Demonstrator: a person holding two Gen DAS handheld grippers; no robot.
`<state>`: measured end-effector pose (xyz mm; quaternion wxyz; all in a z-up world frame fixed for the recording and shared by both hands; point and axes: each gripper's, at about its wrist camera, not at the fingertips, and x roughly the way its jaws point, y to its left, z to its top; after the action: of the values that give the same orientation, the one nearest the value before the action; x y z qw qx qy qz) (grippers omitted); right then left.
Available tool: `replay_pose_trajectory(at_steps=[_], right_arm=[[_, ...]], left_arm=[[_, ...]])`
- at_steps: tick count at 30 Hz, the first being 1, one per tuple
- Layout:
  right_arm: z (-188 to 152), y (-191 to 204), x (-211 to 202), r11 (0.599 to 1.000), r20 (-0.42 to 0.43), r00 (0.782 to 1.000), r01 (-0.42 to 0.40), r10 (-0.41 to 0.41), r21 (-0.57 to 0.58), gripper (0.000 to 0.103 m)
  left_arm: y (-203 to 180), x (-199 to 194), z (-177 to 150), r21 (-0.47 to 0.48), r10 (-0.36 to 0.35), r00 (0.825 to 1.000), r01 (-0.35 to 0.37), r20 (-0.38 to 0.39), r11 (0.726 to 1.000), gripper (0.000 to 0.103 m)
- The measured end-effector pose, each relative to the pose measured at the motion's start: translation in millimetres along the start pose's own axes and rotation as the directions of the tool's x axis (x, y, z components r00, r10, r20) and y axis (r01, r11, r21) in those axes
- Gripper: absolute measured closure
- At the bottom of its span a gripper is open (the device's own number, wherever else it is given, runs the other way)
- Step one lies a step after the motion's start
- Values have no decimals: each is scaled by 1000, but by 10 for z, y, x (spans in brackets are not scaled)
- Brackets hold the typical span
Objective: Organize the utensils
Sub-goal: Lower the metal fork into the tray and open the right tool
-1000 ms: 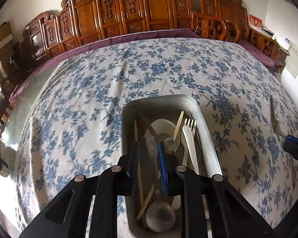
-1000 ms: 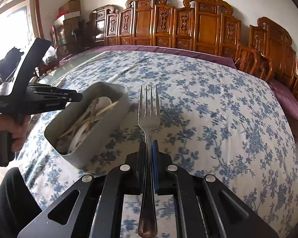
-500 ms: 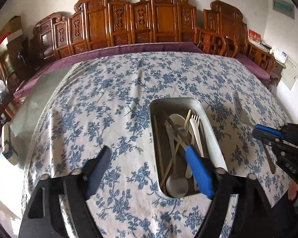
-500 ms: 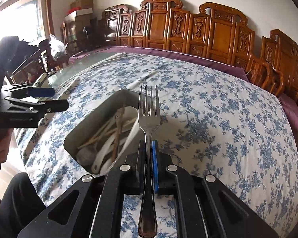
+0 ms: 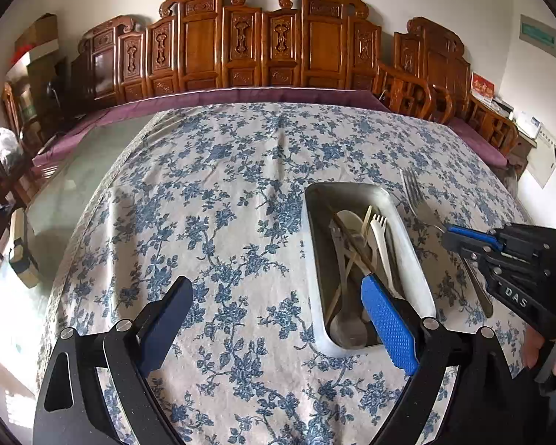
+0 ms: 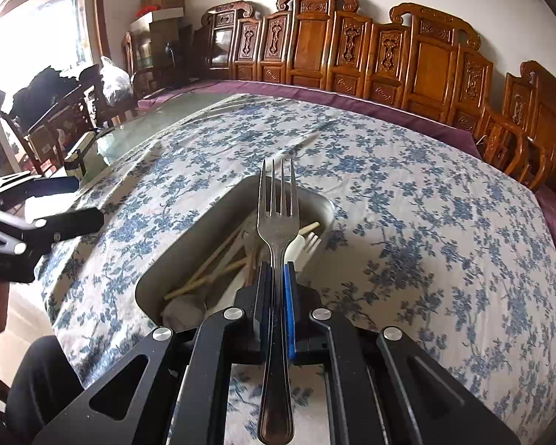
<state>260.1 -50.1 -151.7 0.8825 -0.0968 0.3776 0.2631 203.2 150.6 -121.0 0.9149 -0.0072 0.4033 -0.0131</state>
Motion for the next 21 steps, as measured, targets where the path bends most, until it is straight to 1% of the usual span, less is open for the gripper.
replay_pose_trajectory(at_steps=[11, 16, 21], right_arm=[[237, 166, 402, 998, -26, 999, -43, 44, 46, 95], [255, 224, 599, 994, -48, 997, -62, 67, 91, 95], [200, 233, 796, 987, -78, 993, -72, 84, 145, 95]], left_arm=[[93, 47, -27, -16, 8, 1000, -8, -13, 1000, 14], [112, 64, -31, -19, 9, 1000, -9, -16, 1000, 14], [140, 88, -44, -26, 13, 1000, -13, -21, 1000, 14]])
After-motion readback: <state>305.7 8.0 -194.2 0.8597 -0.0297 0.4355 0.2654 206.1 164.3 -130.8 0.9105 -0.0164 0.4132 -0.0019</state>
